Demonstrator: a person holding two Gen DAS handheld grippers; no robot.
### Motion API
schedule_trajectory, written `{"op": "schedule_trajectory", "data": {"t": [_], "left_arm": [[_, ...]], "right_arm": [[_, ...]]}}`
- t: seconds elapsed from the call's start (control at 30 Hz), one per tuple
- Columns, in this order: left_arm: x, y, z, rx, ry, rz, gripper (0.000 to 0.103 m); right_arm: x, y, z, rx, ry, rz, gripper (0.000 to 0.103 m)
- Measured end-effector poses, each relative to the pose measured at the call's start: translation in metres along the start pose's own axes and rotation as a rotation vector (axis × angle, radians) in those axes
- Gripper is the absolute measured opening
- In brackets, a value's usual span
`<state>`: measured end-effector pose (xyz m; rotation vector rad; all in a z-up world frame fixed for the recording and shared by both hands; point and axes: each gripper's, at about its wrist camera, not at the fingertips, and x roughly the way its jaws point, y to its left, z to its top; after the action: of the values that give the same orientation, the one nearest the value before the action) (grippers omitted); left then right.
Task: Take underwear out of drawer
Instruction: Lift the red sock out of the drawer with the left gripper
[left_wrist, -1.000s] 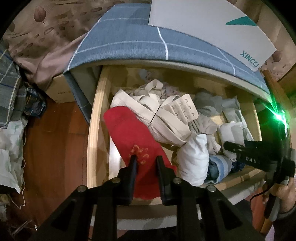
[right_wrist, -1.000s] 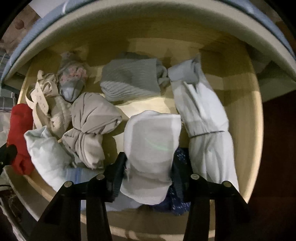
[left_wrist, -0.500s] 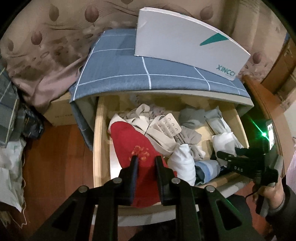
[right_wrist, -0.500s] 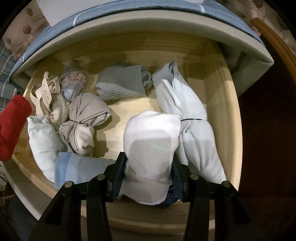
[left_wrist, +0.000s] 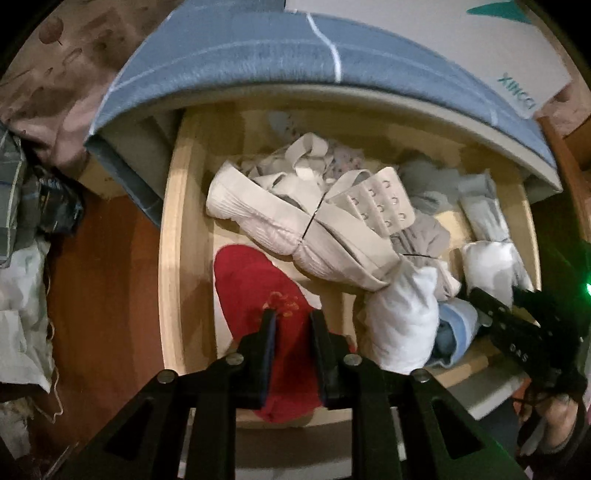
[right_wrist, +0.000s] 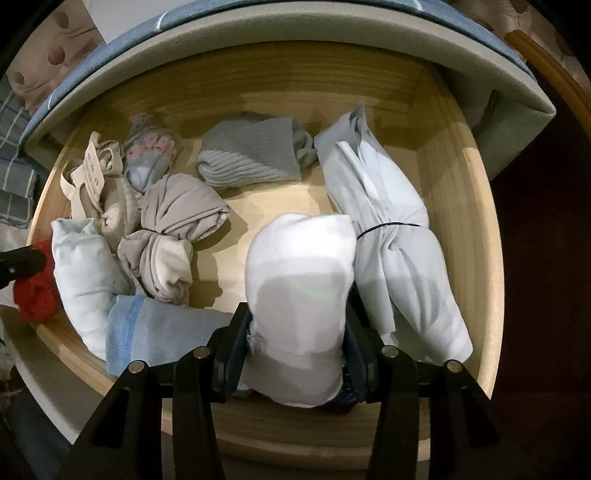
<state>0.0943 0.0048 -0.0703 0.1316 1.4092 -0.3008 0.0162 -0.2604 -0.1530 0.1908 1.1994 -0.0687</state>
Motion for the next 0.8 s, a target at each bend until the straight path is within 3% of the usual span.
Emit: {"op": "schedule_trajectory", "data": {"t": [0.07,0.17,0.27,0.33,0.6,0.8], "left_arm": [[0.009,-0.001,0.004,-0.012,0.052,0.012,0.025],[0.023,0.001,0.007,-0.059,0.124,0.035,0.042],[0.032,0.006,0.008,-0.099,0.154,0.053,0.046],[0.04,0.007,0.007,-0.118,0.184,0.073,0.056],[0.063,0.015,0.002,-0.16,0.255,0.073,0.059],[0.076,0.019,0.005,-0.143,0.283,0.115,0.07]], "right_arm": [[-0.002,0.002,0.001,0.003,0.001,0.002,0.045],[-0.003,0.001,0.001,0.007,0.002,0.007,0.045],[0.003,0.003,0.002,0.01,0.002,0.012,0.045],[0.001,0.003,0.004,0.009,0.002,0.013,0.046],[-0.002,0.001,0.005,0.008,0.003,0.024,0.046],[-0.001,0.001,0.004,0.015,0.0,0.031,0.047]]}}
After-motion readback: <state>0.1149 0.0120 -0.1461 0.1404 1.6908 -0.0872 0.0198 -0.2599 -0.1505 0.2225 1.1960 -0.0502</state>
